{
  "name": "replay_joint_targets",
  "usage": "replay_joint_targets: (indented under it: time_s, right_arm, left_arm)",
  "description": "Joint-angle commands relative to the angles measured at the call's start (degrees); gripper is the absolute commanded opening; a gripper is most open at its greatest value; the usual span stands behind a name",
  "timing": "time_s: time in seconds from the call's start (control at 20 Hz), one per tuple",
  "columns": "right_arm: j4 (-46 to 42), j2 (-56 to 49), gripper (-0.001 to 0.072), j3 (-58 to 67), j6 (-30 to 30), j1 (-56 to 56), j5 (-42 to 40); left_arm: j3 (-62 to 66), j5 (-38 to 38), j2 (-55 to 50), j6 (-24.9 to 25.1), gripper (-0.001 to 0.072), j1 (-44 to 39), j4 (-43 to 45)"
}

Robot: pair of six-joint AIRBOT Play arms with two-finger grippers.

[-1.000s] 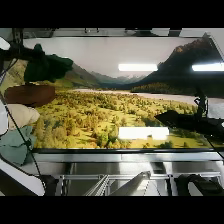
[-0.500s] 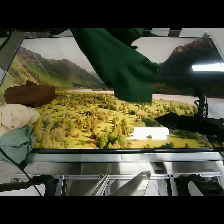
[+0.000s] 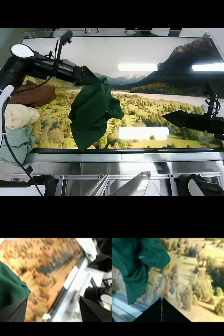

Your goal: Fold the shirts.

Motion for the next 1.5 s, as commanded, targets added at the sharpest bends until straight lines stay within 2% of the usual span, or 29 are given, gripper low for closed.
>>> replay_joint_targets:
  time_s: [0.0,0.15,0.3,0.5,0.55,0.6,0.65,0.7,0.8,0.95,1.0,1.05,1.2,1.4,1.45]
  right_arm:
    - [0.44,-0.61,0.0024,0.04,-0.96,-0.52,0.92]
    - [2.05,-3.76,0.0026,0.0,-1.7,2.86,0.94]
    - [6.03,-9.77,0.0025,-0.02,-2.67,11.32,-1.77]
    - [22.38,-22.86,0.0032,0.0,-15.69,28.79,-12.17]
    - [27.06,-26.03,0.0178,0.0,-18.51,32.09,-14.56]
    - [33.2,-29.97,0.0488,0.04,-23.08,35.3,-16.39]
    - [39.34,-33.27,0.0467,0.22,-26.43,37.2,-16.92]
    - [45.24,-36.44,0.0359,0.76,-29.99,38.6,-16.87]
    - [50.31,-42.05,0.0403,3.37,-34.23,40.74,-16.87]
    - [49.86,-48.87,0.0411,10.1,-34.03,43.41,-16.41]
    - [49.37,-50.62,0.0476,12.35,-32.0,44.57,-16.48]
    - [48.57,-52.06,0.051,14.29,-29.44,45.51,-16.46]
    - [47.3,-56.35,0.0506,19.43,-22.82,47.32,-17.09]
    - [47.32,-61.26,0.05,24.59,-18.25,47.78,-16.87]
    - [47.34,-62.27,0.0403,25.79,-17.57,47.78,-16.85]
  left_arm:
    - [-0.39,-12.28,-3.72,-4.98,0.0714,4.11,1.64]
    - [-3.82,-14.95,-1.75,-7.41,0.0712,9.14,10.67]
    - [-14.14,-8.76,3.48,-7.37,0.0712,14.58,18.95]
    - [-28.0,1.46,6.54,-4.7,0.0696,18.43,19.21]
    - [-30.08,4.02,6.27,-4.61,0.0696,18.43,19.21]
    - [-31.5,6.03,5.44,-4.02,0.0696,18.43,19.19]
    - [-31.98,7.45,4.17,-3.96,0.0696,18.4,19.15]
    - [-31.95,8.35,2.62,-3.93,0.0697,18.43,19.17]
    - [-31.93,9.97,-0.15,-3.93,0.0696,18.43,19.12]
    - [-28.61,9.97,-4.5,-3.91,0.0696,18.4,18.99]
    - [-27.02,9.38,-5.64,-3.93,0.0696,18.43,18.91]
    - [-25.35,8.83,-6.56,-3.93,0.0696,18.4,18.64]
    - [-21.03,8.66,-8.55,-3.98,0.0695,18.1,18.64]
    - [-18.71,8.66,-10.56,-3.96,0.0694,15.8,18.82]
    - [-18.34,8.55,-11.1,-3.96,0.0693,15.12,18.82]
